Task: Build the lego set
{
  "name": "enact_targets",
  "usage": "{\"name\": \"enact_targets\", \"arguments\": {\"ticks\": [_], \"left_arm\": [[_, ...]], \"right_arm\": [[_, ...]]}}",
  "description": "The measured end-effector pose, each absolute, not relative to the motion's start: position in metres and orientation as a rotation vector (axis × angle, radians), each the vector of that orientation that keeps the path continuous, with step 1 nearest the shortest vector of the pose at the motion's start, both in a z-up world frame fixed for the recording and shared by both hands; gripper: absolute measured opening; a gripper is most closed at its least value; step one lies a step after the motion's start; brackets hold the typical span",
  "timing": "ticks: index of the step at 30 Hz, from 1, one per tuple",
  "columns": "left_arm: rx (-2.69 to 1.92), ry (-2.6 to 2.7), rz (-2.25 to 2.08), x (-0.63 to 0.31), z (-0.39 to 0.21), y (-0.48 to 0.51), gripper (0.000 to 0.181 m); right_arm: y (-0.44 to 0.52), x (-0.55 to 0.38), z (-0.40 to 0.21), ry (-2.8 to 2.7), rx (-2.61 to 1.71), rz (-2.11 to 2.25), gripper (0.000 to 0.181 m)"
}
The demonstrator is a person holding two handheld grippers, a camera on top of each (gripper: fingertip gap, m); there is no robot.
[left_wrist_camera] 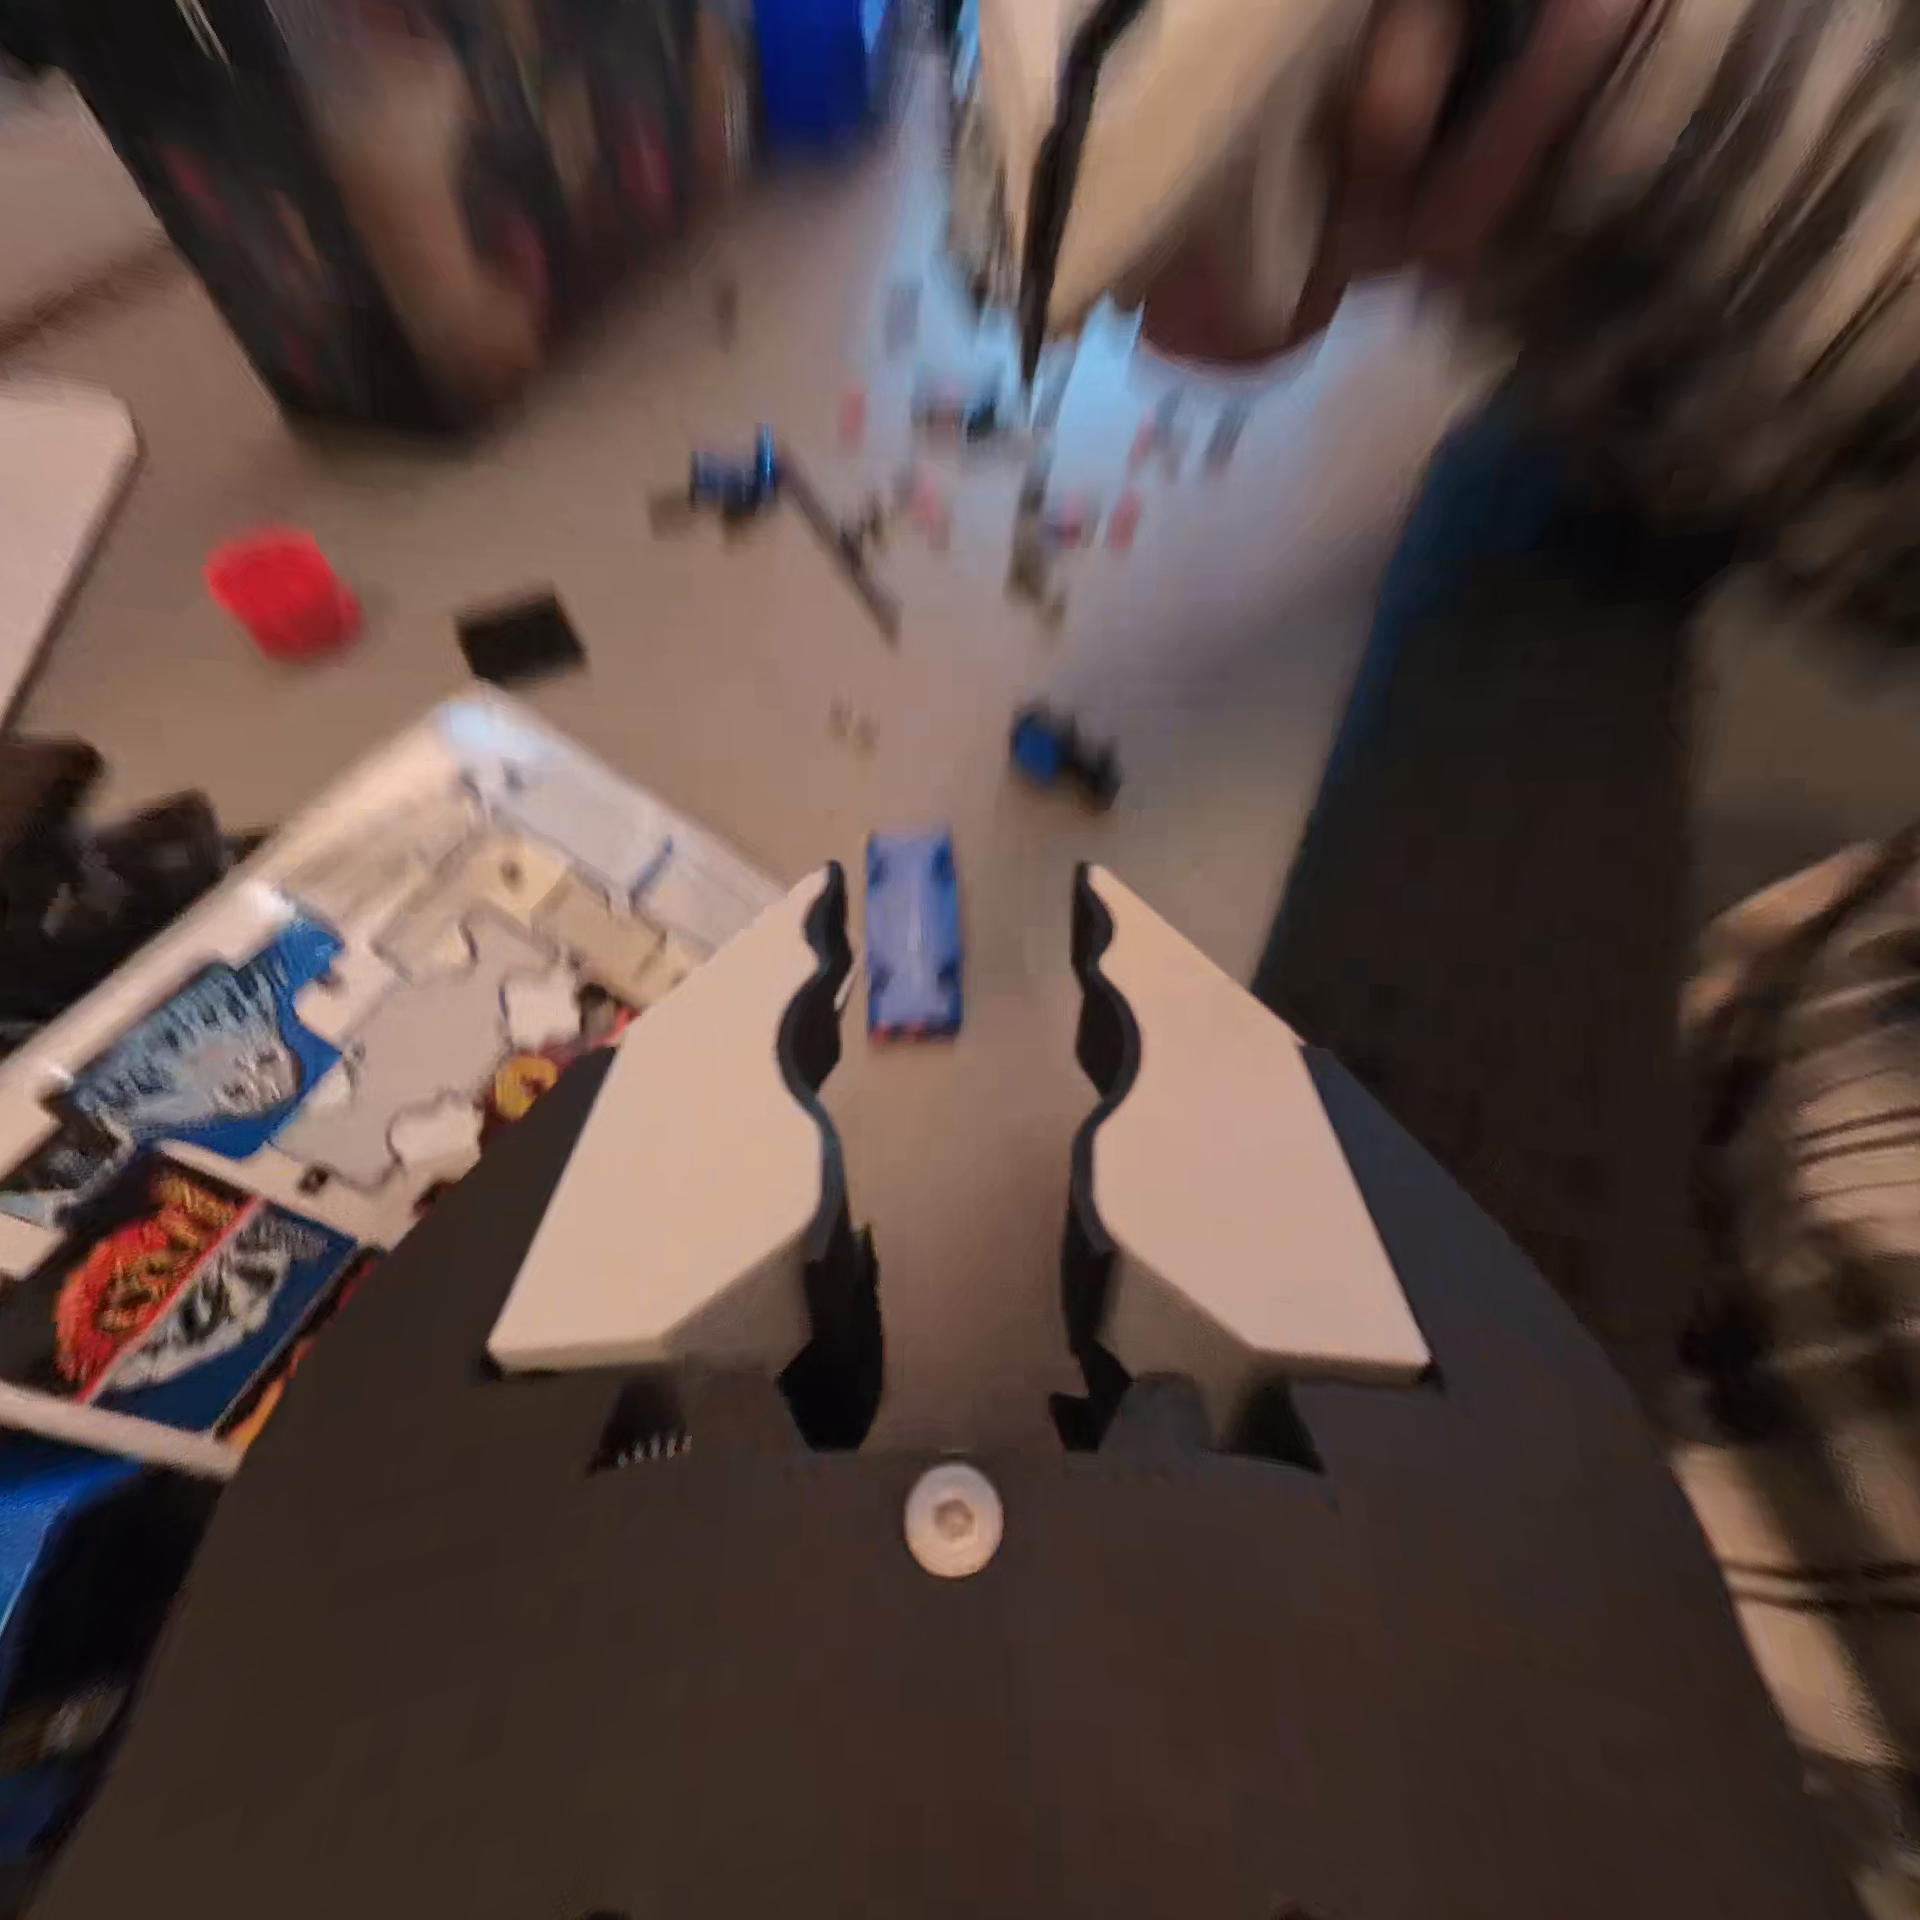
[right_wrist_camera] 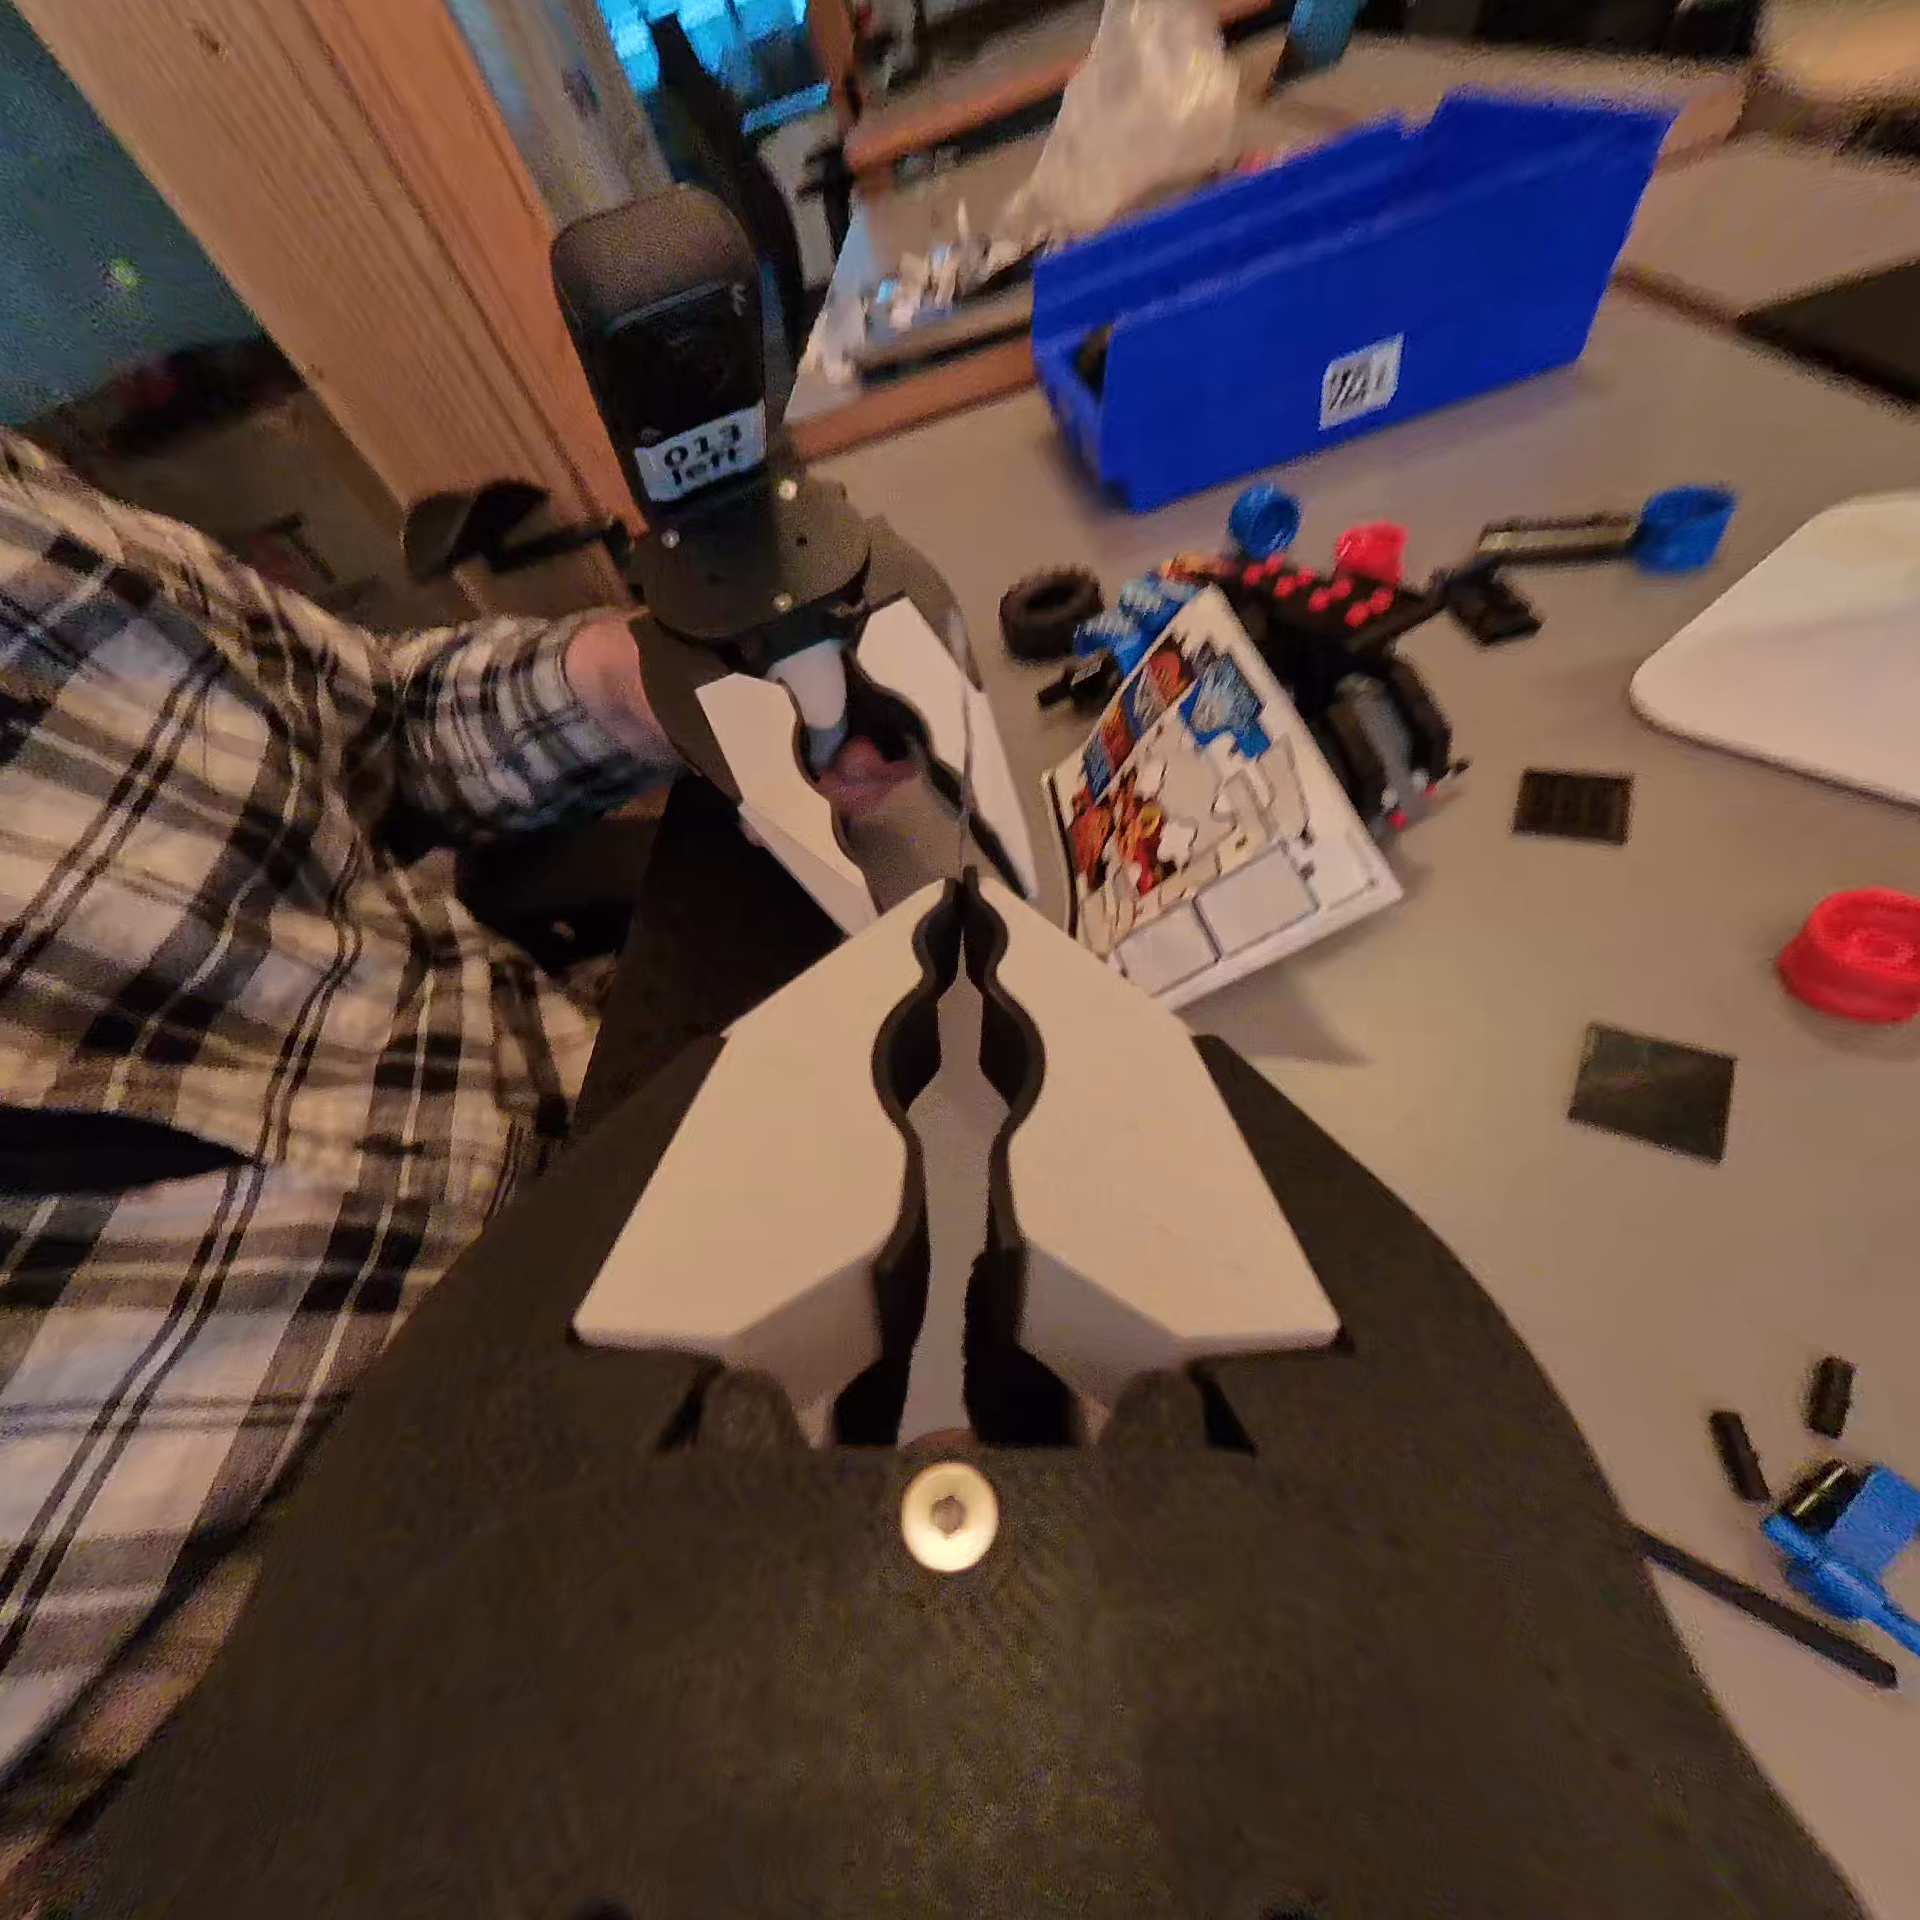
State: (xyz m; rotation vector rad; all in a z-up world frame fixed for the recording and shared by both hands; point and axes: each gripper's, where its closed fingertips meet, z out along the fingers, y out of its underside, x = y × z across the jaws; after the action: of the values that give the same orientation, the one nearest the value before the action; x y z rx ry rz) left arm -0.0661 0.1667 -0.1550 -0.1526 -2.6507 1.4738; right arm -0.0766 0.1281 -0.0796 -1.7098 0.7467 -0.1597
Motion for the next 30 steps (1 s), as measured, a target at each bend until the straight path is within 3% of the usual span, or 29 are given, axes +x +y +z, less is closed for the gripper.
{"name": "enact_targets", "arguments": {"ticks": [5, 12, 15, 20, 22, 25, 30], "left_arm": [[-0.303, -2.891, 1.289, -0.062, -0.194, 0.166, 0.048], [-0.4, -2.968, 1.138, -0.057, -0.209, 0.168, 0.023], [-0.475, -2.961, 1.118, -0.058, -0.209, 0.169, 0.022], [-0.708, -2.967, 1.08, -0.055, -0.207, 0.175, 0.023], [-0.653, -2.943, 1.103, -0.051, -0.2, 0.176, 0.041], [-0.553, -2.802, 1.263, -0.058, -0.174, 0.175, 0.042], [-0.336, -2.568, 1.513, -0.065, -0.132, 0.166, 0.016]], "right_arm": [[0.134, -0.086, -0.111, 0.733, -1.864, 0.011, 0.0], [0.134, -0.088, -0.129, 0.704, -2.01, 0.11, 0.0], [0.133, -0.087, -0.136, 0.699, -2.058, 0.138, 0.0], [0.136, -0.087, -0.149, 0.675, -2.124, 0.202, 0.0], [0.136, -0.086, -0.155, 0.679, -2.153, 0.218, 0.0], [0.136, -0.084, -0.161, 0.688, -2.175, 0.229, 0.0], [0.139, -0.082, -0.166, 0.678, -2.208, 0.243, 0.0]]}}
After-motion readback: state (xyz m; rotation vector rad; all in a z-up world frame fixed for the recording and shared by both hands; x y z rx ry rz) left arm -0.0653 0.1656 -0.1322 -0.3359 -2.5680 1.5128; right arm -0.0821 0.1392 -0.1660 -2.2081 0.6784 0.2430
